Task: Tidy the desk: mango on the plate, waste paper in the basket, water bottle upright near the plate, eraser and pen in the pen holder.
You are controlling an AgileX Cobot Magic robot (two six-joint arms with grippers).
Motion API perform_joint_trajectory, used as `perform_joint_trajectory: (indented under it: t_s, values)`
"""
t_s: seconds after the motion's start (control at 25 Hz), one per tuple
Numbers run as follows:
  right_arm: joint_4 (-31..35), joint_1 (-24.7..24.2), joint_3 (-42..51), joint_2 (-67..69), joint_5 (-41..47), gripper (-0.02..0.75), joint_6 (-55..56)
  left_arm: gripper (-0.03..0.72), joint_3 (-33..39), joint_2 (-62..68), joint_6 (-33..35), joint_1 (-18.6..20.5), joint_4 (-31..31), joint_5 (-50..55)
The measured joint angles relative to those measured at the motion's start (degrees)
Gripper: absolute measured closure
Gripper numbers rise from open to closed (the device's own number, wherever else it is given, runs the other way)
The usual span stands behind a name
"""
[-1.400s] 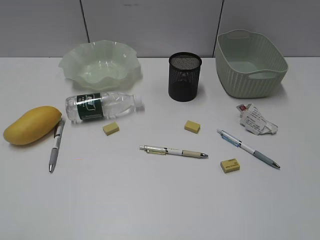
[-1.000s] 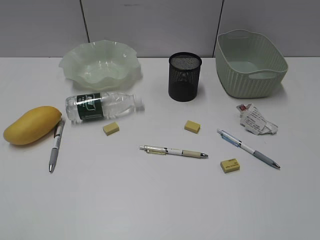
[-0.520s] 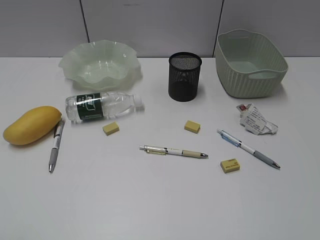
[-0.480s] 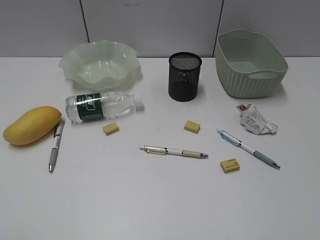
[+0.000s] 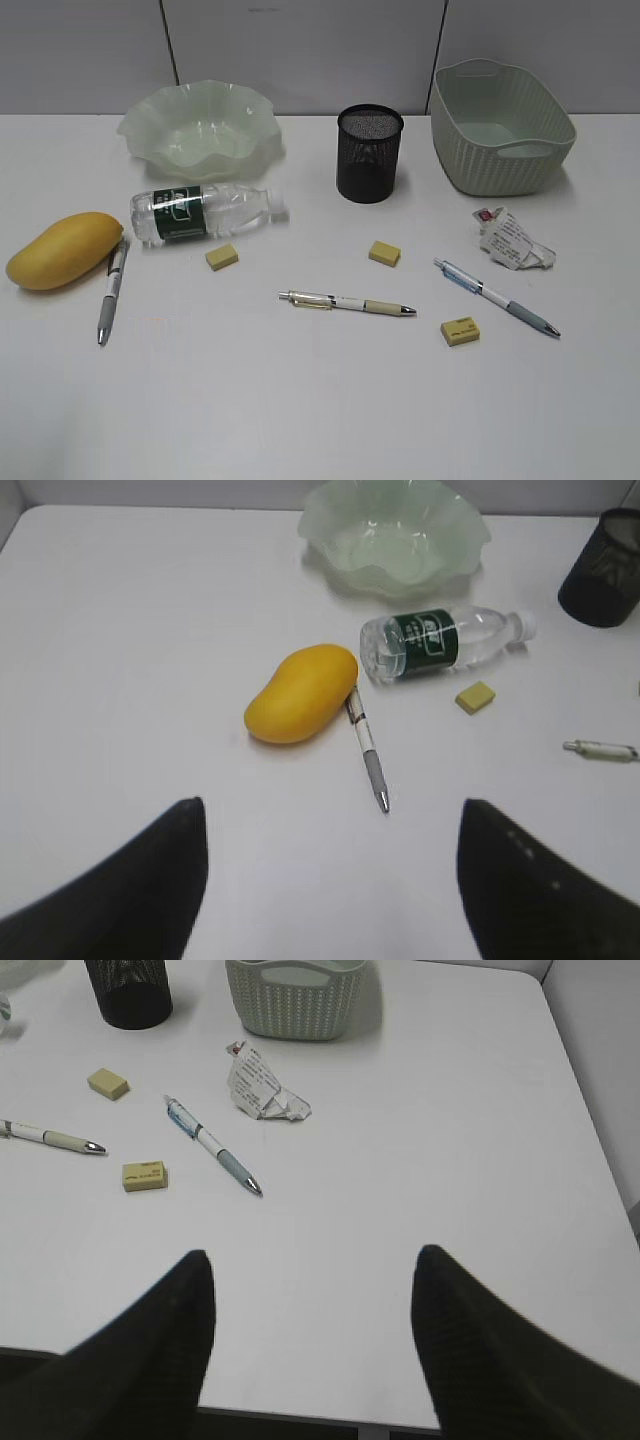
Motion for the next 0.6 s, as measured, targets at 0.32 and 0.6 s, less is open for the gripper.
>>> perform_joint_trajectory:
  t_s: [0.32,0.6]
  values:
    - [0.0,0.0,0.0,0.0,0.0,0.243,0.0,0.101,-5.2,25.5,2.7,0.0,-0.1,2.5]
    - [0.0,0.0,0.0,0.0,0.0,0.243,0.0,0.101,-11.6,42.6,9.6,0.0,1.6,4.2]
